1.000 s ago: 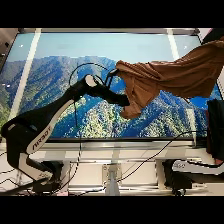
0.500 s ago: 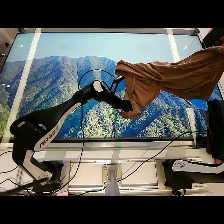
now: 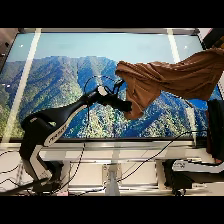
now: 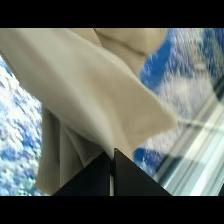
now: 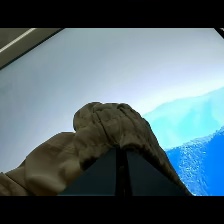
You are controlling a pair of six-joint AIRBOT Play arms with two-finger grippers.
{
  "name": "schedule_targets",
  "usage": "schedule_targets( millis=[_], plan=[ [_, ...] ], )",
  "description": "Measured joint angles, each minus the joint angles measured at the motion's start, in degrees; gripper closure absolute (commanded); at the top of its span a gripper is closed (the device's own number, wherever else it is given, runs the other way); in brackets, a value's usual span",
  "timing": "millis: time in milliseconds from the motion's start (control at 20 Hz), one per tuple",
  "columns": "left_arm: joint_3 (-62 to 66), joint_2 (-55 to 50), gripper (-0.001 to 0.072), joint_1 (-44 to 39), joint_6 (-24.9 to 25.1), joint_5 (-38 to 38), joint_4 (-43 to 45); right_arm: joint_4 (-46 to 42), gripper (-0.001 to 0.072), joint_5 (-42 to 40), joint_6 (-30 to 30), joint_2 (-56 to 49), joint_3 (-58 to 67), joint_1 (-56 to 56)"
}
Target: Fold the clothes and pants, and hang the long-sleeved shirts on hangers.
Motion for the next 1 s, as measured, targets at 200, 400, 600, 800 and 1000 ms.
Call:
schedule_targets(
  millis=[200, 400, 600, 800, 1000],
  plan=[
    [0.00, 0.07, 0.0690, 1.79, -0.26, 2.36, -0.81, 0.07, 0.0682, 0.57, 0.00, 0.00, 0.00, -0.02],
    [0.00, 4.79, 0.0690, 6.82, 0.74, 2.69, -1.03, 1.27, 0.0682, 2.19, -0.11, 0.00, 0.00, 0.04],
    [0.00, 14.93, 0.0690, 15.98, 4.22, 2.19, -0.57, 2.71, 0.0683, 4.81, -2.51, 1.03, 0.00, 1.77],
    [0.00, 27.87, 0.0690, 27.89, 6.12, 1.49, 4.92, 3.30, 0.0683, 6.21, -4.09, 3.37, 0.02, 4.96],
    [0.00, 39.91, 0.0690, 39.98, 6.93, -0.42, 12.37, 2.71, 0.0683, 7.21, -4.44, 6.01, 0.09, 6.51]
  ],
)
